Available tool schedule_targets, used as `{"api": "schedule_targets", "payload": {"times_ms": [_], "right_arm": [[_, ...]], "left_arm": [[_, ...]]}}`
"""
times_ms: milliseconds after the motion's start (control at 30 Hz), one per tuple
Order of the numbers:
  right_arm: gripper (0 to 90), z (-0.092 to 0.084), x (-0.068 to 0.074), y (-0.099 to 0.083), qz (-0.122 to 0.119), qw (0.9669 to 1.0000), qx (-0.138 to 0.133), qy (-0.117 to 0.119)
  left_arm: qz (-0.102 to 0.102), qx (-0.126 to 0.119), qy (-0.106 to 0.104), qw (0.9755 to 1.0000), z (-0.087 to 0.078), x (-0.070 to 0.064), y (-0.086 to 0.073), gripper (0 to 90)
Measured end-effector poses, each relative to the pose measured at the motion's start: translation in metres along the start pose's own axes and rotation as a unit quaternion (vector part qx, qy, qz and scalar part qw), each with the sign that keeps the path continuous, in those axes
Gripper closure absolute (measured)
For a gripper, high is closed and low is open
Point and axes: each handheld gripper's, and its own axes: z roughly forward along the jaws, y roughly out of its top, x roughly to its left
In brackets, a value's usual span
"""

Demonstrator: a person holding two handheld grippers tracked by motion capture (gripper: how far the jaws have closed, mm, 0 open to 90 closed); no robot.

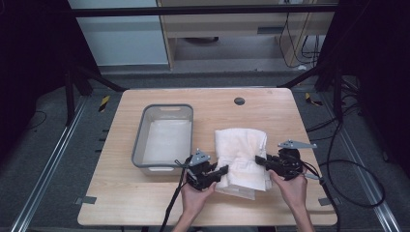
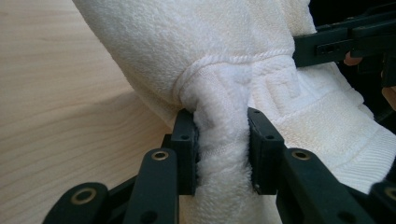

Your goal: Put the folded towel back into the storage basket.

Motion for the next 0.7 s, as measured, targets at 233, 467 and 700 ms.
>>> {"api": "schedule_targets", "payload": {"times_ms": [233, 467, 700], "right_arm": [[69.9, -0.007, 0.007, 0.009, -0.004, 0.9998, -0.020, 0.005], [69.8, -0.014, 0.020, 0.024, -0.007, 0.9989, -0.044, 0.014], [69.8, -0.016, 0.032, 0.040, -0.017, 0.9974, -0.066, 0.022]], "left_arm": [[0.012, -0.017, 0.000, 0.9998, -0.014, -0.003, 0.014, 67.6], [0.027, -0.033, 0.006, 0.9991, -0.033, -0.005, 0.030, 67.8], [0.045, -0.050, 0.019, 0.9975, -0.054, -0.006, 0.047, 67.7]]}}
